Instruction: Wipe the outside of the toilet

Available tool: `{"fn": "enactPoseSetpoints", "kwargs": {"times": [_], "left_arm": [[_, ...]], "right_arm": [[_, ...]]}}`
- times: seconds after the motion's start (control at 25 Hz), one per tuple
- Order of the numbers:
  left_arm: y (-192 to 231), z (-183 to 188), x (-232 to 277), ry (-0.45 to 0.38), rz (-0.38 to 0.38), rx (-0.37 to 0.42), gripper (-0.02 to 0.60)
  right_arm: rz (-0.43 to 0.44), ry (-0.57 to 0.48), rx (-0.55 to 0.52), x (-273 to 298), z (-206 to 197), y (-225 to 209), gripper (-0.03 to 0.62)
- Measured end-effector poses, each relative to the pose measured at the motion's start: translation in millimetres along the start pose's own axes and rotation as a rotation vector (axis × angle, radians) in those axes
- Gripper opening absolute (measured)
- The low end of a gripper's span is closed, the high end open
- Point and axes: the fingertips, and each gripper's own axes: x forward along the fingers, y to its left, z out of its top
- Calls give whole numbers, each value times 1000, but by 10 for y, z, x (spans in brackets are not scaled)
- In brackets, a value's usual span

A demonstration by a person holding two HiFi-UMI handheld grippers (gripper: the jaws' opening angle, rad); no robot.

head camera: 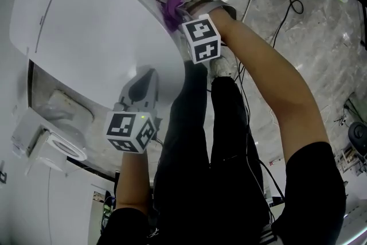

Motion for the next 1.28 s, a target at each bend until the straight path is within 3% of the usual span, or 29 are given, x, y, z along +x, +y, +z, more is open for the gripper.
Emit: {"fn": "enactPoseSetpoints", "kwargs": {"times": [0.48, 0.72, 0.84, 1.0, 1.16, 1.28], "left_arm": [[-647, -753, -94, -62, 107, -105, 6], [-953, -1177, -172, -59, 143, -181, 6], [-1071, -1336, -232, -60, 148, -206, 6], [-1040, -1560, -339, -70, 164, -235, 6], [-966, -1795, -432, -94, 180, -277, 6], [-925, -1982, -498, -120, 183, -313, 6]], "right_arm": [[-21, 2, -12, -69, -63, 718, 80], [-10, 83, -130, -82, -32, 1147, 80], [20, 98, -131, -82, -3, 1363, 80], [78, 80, -48, 5, 135, 1704, 80], [45, 70, 180, 92, 244, 1834, 81], [43, 86, 282, 160, 373, 1974, 81]]}}
